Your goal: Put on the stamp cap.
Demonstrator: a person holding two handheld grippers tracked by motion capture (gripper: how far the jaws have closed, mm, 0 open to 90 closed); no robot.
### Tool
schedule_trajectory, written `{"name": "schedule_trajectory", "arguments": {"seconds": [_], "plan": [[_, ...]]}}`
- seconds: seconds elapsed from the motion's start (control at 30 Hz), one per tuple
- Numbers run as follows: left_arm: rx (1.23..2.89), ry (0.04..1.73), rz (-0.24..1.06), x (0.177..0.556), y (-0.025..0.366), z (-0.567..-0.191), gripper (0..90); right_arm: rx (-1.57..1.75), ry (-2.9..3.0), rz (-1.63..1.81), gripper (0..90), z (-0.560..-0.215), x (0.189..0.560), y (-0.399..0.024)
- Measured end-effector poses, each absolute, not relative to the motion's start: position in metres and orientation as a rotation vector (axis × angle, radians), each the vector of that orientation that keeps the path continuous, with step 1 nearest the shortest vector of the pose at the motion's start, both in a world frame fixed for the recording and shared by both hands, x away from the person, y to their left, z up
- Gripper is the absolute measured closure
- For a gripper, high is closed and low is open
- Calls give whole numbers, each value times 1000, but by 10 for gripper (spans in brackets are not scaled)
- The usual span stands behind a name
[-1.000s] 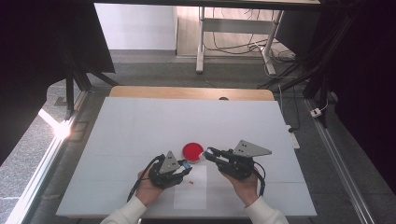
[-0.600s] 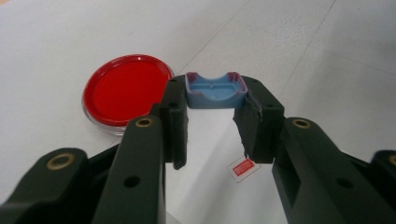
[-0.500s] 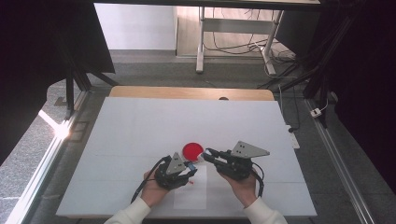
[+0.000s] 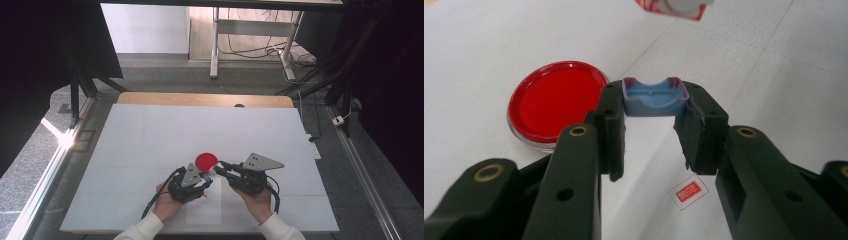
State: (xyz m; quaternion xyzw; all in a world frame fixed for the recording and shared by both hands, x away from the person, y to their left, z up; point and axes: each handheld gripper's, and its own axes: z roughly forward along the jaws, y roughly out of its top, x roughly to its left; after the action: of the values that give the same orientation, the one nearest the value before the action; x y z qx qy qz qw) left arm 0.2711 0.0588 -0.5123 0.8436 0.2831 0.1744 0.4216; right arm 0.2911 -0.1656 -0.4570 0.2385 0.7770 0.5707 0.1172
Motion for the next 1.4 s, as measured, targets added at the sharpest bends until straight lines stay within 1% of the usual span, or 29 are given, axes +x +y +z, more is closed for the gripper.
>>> {"name": "schedule_trajectory", "arguments": {"seconds": [0.77,1.4], "plan": [[2105,715,466,270,58,-512,646,789,2271,1624,751,-464,283,-148],[2101,712,480,269,57,-512,646,825,2277,1613,751,-467,283,-146]]}}
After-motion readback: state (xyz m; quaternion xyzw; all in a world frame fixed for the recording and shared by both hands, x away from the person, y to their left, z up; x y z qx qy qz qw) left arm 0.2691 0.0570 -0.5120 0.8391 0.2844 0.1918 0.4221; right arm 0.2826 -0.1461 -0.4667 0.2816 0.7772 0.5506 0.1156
